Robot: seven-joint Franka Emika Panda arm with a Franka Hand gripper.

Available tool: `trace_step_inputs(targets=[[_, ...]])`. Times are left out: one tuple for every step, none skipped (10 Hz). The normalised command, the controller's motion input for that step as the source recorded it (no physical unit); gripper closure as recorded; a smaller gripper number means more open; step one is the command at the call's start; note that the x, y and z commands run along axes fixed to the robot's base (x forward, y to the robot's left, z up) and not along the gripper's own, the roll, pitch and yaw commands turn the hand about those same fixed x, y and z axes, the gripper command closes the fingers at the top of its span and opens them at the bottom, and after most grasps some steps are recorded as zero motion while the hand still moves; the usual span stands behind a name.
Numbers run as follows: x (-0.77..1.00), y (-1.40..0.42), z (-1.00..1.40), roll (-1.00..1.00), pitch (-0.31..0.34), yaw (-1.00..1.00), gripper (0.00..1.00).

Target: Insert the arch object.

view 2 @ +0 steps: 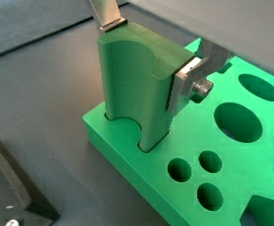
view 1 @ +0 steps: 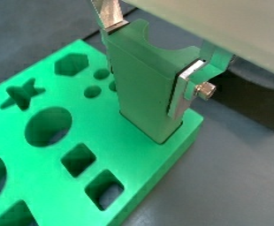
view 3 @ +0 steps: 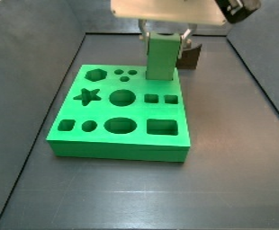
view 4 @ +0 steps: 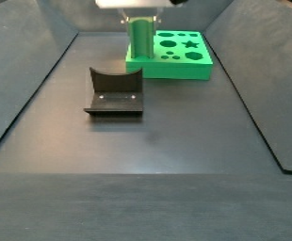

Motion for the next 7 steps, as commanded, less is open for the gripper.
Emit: trace_step_inputs(targets=[[0.02,0.00,-0.57,-0.11,-0.044,0.11,1.00],[0.00,0.00,-0.80,-0.04,-0.121,0.06,1.00],[0.00,0.00,-0.88,0.00,-0.130,0.01,1.00],[0.00,0.00,-0.80,0.00,-0.116,0.00,1.00],[0.01,0.00,-0.43,-0.12,-0.060,0.00,1.00],[0.13,0.07,-0.18,-0.17,0.000,-0.05,1.00],[0.00,0.00,0.00,0.00,-0.007,0.00,1.00]])
